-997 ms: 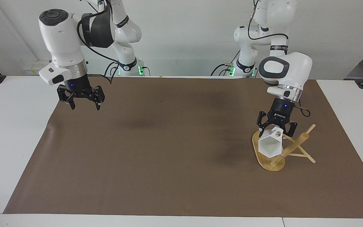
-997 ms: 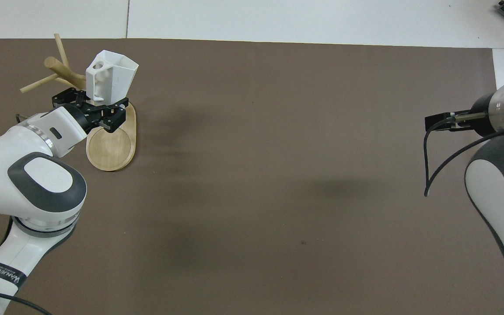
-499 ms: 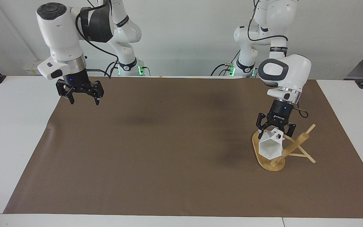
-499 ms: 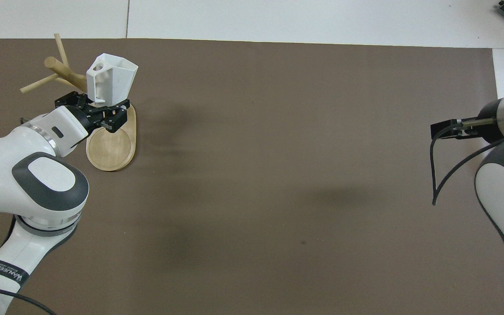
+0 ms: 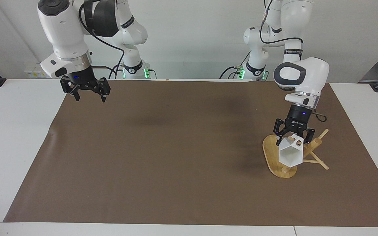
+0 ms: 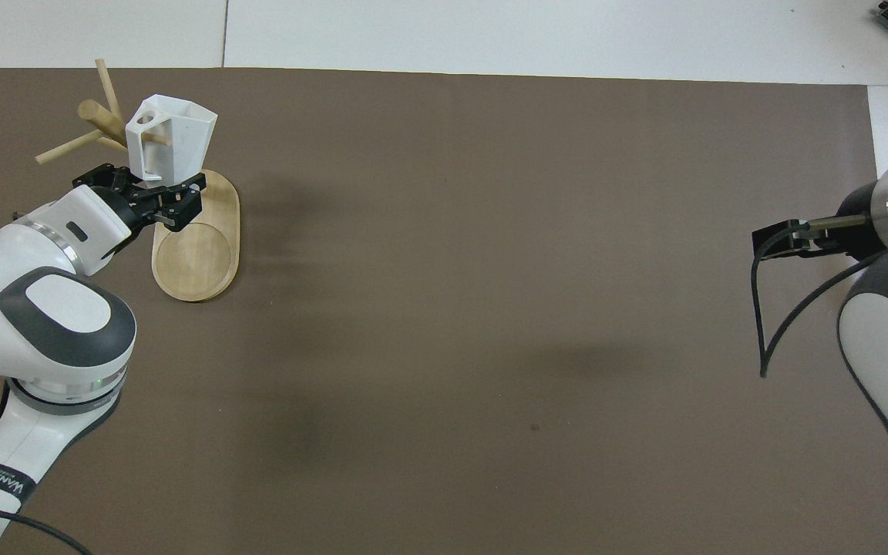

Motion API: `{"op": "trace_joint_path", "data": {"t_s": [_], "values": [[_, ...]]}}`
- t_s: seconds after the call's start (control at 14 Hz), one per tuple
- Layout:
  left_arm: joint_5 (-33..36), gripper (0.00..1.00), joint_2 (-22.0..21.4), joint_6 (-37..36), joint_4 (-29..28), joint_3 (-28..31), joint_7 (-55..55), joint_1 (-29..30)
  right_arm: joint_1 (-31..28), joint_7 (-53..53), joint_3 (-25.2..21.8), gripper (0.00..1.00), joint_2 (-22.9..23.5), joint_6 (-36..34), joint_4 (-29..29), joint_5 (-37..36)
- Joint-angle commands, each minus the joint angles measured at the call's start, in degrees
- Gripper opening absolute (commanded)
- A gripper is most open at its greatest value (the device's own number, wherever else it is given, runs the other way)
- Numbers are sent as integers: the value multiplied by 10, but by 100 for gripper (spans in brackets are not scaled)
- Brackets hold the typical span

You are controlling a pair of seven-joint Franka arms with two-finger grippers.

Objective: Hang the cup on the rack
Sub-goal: 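Lower the cup's handle onto the wooden peg with the left gripper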

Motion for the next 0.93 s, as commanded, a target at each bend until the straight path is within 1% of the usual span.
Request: {"op": "trace_joint_path", "data": {"t_s": [0.0,0.07,0.28,0.85], "values": [[9,0,-4,6,-2,-3,-40,1,-9,5,1,100,-7,-17,1,37],[9,0,-6,4,-5,-3,-56,1,-12,-1,-1,100,-7,-17,0,53],[8,0,-8,3,-9,-4,-95,0,-12,-25,-4,100,-8,-17,-3,55],[8,0,-9,-6,-12,-3,-118,8,-12,-28,-4,100,-12,-33,-5,55]]}}
